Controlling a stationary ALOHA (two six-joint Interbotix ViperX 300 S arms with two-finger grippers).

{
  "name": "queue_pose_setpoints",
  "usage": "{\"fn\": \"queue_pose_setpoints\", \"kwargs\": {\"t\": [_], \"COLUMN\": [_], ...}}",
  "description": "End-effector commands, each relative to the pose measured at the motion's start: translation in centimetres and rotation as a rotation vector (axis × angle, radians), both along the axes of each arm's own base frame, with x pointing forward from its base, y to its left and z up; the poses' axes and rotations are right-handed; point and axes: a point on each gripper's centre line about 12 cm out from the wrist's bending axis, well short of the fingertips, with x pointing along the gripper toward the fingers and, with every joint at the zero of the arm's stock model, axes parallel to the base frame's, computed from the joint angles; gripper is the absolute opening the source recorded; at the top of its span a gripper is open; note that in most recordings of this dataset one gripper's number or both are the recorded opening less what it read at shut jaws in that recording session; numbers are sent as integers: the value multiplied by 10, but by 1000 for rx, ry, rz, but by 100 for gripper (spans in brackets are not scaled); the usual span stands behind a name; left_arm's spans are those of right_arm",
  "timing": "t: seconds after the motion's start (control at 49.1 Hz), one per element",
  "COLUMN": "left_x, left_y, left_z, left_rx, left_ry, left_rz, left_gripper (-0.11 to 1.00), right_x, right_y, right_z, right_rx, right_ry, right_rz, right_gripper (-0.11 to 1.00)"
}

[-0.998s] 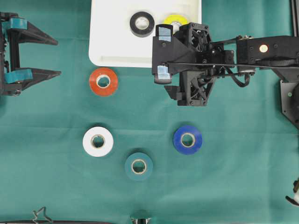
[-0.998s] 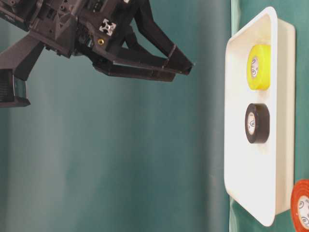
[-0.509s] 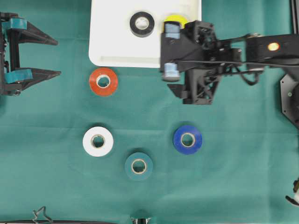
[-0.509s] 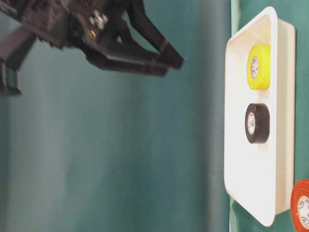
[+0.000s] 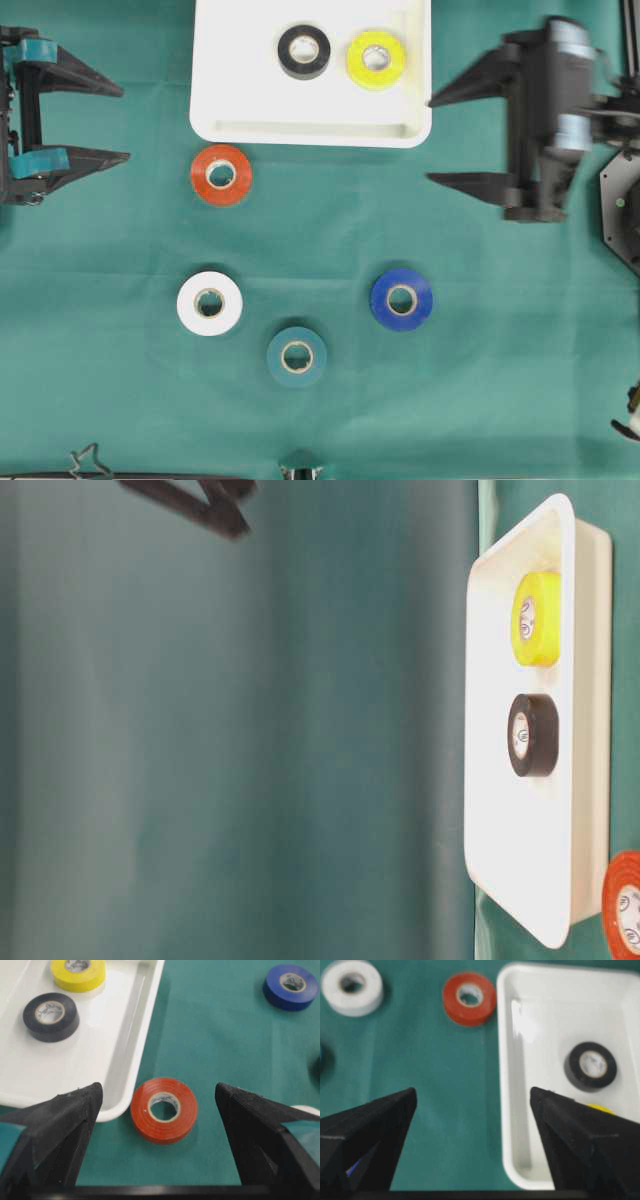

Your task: Pick up the tape from a random location and place it into the white case.

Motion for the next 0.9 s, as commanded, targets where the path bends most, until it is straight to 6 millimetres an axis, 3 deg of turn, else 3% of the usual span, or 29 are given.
{"fn": "queue_pose_setpoints", "kwargs": {"t": [0.0,0.244,0.529,0.651,0.875], "left_x": [2,0,-3,-3,-3], "left_y": [0,0,-1,-1,-1], "left_z": [4,-2,-9,-9,-11], "left_rx": [1,-2,-1,2,3], "left_ry": [-17,-10,-14,-23,-20], "left_rz": [-1,0,0,-1,-1], "left_gripper": [96,96,96,96,96], "right_x": [-14,-43,-58,-62,-62], "right_y": [1,-11,-12,-10,-10], "right_z": [0,-44,-88,-97,-95], "right_rx": [4,12,24,28,31], "right_ry": [-86,-177,-184,-196,-207], "right_rz": [14,-22,-19,-11,-11], "right_gripper": [91,91,91,91,91]}}
